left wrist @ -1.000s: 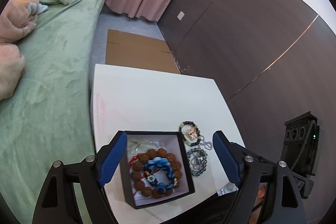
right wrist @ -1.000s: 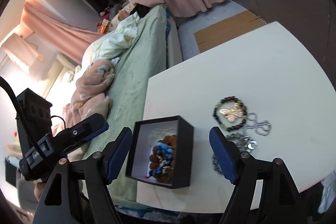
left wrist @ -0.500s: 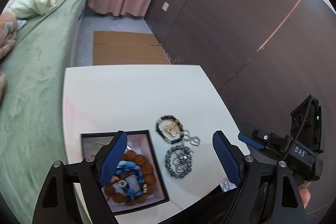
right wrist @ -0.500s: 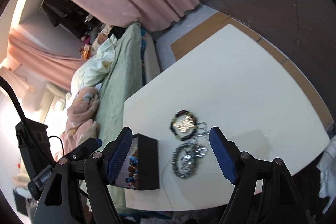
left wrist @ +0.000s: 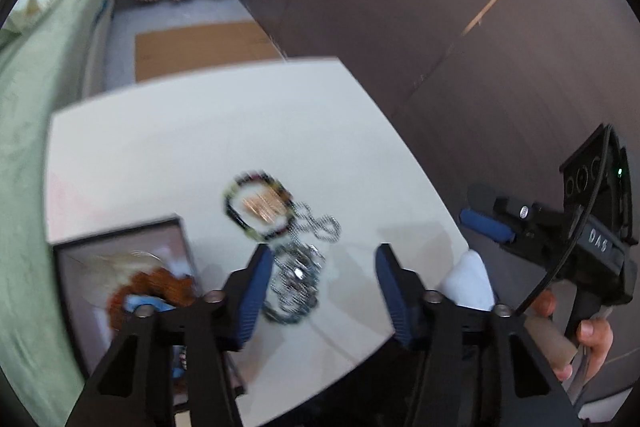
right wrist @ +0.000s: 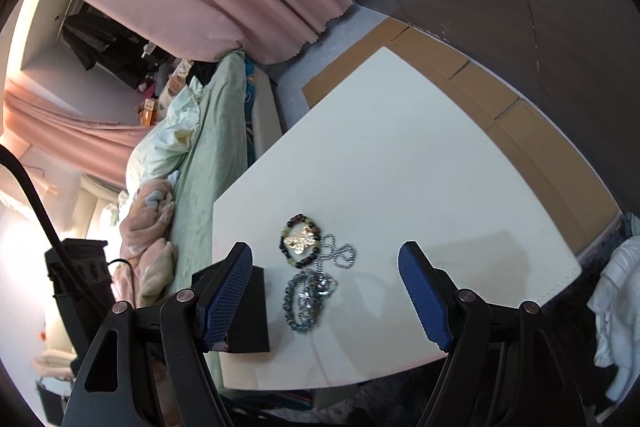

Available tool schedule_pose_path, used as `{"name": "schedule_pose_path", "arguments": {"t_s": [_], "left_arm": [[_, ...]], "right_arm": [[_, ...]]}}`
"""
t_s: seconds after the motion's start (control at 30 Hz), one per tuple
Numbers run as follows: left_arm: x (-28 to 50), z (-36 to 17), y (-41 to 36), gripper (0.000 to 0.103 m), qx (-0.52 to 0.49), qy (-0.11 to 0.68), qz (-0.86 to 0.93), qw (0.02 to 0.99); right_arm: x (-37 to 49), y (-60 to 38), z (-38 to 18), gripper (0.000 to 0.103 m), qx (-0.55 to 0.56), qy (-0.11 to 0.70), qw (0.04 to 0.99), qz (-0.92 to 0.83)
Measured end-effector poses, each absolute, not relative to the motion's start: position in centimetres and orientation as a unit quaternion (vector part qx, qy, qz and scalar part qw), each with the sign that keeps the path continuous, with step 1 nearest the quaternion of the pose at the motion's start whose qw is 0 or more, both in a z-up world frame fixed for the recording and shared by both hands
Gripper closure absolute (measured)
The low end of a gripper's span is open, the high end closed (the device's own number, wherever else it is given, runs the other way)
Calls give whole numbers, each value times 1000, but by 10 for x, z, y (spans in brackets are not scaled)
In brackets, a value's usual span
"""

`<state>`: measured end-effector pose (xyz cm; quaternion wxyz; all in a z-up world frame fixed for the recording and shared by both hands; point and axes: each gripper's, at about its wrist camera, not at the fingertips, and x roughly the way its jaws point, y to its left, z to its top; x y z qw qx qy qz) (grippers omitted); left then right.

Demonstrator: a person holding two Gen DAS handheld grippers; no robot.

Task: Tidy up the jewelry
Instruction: 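Move the left gripper to the grey-green bead bracelet beside the chains, then close the left gripper on the grey-green bead bracelet and lift it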

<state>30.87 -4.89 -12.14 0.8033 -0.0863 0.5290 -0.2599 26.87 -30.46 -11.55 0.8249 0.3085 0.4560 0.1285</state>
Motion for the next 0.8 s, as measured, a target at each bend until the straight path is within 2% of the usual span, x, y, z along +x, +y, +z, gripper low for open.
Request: {"name": "schedule_pose_path", "arguments": {"t_s": [0.07,0.13,0.37,0.53,0.73,0.8], "left_arm": [[310,-131,-55,61,-97,551,-268,785],[311,-139,-60,64,-104,567,-268,772],[311,-154,-73,65,-86,587,-248,766],[308,-164,-89,72,-28,592,-217,775],[298,-182,-106,75,43,596,-187,780],[297,-183,-112,83,73,586,-174,788]], "right_arm": [[269,-311,-119,27,315,460,820,127],[269,-319,-122,27,322,462,817,126],[265,-333,-125,27,340,459,811,127],[263,-337,-126,27,339,460,811,123],[264,-337,-132,27,335,474,806,116],[265,-335,-134,27,333,481,802,118]]}}
